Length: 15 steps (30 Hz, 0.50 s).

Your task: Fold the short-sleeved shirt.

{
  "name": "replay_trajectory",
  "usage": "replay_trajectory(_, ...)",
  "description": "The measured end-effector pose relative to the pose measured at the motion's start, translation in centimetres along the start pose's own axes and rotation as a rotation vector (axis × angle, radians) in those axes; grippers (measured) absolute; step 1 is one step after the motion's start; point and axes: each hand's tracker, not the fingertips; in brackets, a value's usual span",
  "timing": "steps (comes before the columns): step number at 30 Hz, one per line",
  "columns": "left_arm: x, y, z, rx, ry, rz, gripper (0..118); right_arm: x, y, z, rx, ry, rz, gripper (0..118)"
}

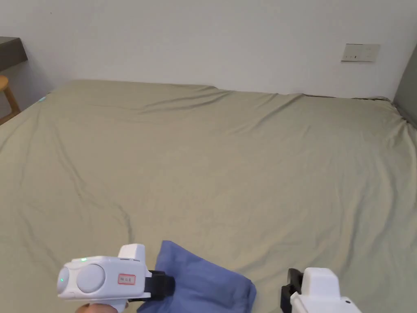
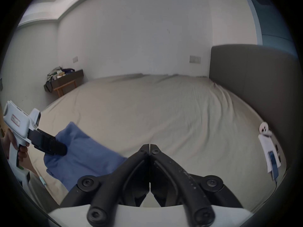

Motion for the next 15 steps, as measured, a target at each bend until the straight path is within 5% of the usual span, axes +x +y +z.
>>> replay_trajectory(15, -25.9, 9.0, 10.5, 0.001, 0.606, 0.071, 20, -7.4, 7.9, -1.9, 0.156, 0.024, 0.076, 2)
